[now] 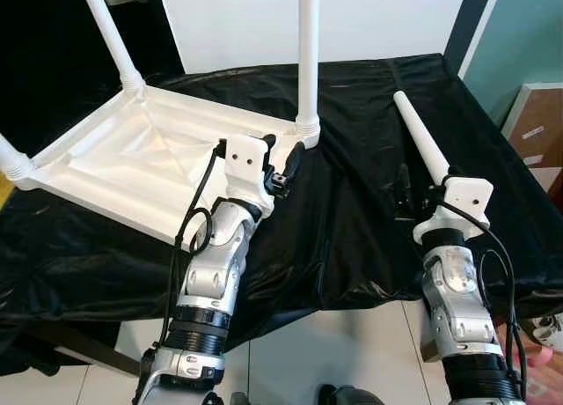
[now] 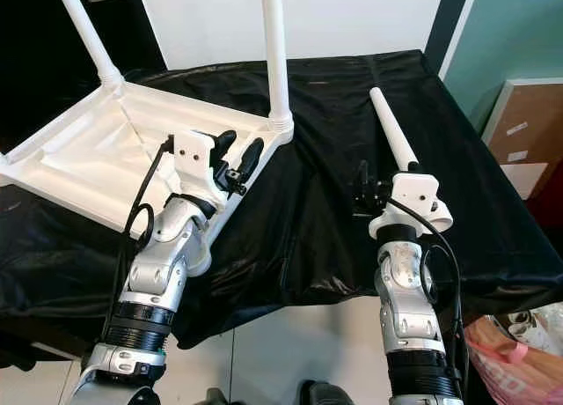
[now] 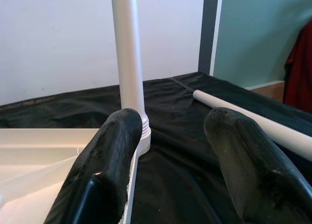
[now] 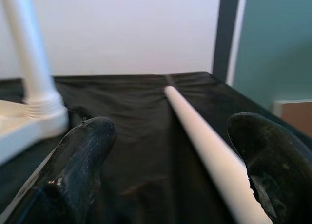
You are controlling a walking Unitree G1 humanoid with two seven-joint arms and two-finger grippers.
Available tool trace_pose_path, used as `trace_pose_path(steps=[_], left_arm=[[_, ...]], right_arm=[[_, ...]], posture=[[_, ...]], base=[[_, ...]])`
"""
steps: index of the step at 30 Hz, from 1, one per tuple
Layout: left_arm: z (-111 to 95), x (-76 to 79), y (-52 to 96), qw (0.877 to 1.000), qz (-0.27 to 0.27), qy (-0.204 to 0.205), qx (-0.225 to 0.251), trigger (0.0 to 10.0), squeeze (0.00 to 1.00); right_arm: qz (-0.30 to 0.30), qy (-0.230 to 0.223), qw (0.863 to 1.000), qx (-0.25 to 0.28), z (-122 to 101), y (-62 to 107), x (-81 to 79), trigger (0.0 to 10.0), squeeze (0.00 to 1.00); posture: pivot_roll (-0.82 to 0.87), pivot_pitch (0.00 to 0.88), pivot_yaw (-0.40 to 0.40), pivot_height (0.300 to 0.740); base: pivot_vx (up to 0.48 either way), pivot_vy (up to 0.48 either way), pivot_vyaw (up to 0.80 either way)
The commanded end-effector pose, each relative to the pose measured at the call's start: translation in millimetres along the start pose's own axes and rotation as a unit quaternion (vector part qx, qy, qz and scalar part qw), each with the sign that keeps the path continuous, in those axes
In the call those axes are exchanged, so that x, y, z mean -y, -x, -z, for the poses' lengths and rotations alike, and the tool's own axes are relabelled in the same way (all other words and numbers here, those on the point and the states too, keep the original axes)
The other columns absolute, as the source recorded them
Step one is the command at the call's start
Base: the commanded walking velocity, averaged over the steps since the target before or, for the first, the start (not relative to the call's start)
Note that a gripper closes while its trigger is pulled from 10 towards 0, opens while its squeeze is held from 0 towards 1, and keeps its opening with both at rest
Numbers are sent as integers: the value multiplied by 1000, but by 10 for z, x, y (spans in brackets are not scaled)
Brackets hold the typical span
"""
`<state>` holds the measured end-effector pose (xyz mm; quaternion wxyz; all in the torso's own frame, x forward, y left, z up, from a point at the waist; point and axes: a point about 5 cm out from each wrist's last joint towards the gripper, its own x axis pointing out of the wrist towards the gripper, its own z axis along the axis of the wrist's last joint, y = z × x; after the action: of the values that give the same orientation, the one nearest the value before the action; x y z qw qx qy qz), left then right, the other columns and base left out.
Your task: Building children table
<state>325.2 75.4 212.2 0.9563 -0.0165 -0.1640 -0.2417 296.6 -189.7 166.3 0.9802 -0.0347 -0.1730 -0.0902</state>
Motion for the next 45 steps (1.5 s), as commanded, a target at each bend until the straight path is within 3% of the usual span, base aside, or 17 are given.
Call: trace_pose_path(steps=[1,2,5,7,11,15,20,23,32,40,41,42,44,45], left_arm=[[12,17,25,1000,11,4,-6,10000,0],[0,87,34,999,36,7,-8,10000,0],[-7,136,42,998,54,10,-9,10000,0],[-19,263,65,995,96,15,-15,10000,0],[-39,346,90,992,123,23,-22,10000,0],[-47,352,95,992,125,24,-24,10000,0],[-59,361,108,991,127,29,-30,10000,0],[-63,365,113,991,127,30,-32,10000,0],[-95,365,126,991,129,32,-35,10000,0],[-99,374,125,990,129,36,-38,10000,0],[-100,376,124,990,129,36,-39,10000,0],[-100,375,124,990,129,35,-40,10000,0],[-100,375,124,990,129,35,-40,10000,0],[-99,374,124,990,129,35,-42,10000,0]], right_arm=[[26,15,999,-13,45,-10,79,10000,0],[58,36,997,-24,79,-37,206,10000,0],[79,49,995,-31,99,-54,291,10000,0],[129,77,988,-47,117,-101,507,10000,0],[159,89,981,-66,120,-143,691,10000,0],[154,89,981,-77,133,-153,722,10000,0],[106,81,980,-150,337,-109,712,10000,0],[92,78,979,-165,382,-93,709,10000,0],[89,59,973,-203,406,-52,821,10000,0],[53,46,974,-215,444,-7,769,10000,0],[41,41,975,-216,453,3,742,7804,0],[28,36,975,-218,461,16,713,1373,0],[28,36,975,-218,461,16,713,1373,0],[11,32,975,-219,463,30,681,0,0]], posture=[[-152,137,52,740],[-150,145,55,740],[-150,145,55,740],[-148,161,58,740],[-146,172,61,740],[-147,176,62,740],[-146,185,64,740],[-146,187,65,740],[-146,195,63,740],[-149,199,68,740],[-150,199,68,740],[-148,200,67,740],[-148,200,67,740],[-147,199,67,740]], base=[[0,0,0],[0,0,0],[0,0,0],[0,0,0],[0,0,0],[0,0,0],[0,0,0],[0,0,0],[0,0,0],[0,0,0],[0,0,0],[0,0,0],[0,0,0],[0,0,0]])
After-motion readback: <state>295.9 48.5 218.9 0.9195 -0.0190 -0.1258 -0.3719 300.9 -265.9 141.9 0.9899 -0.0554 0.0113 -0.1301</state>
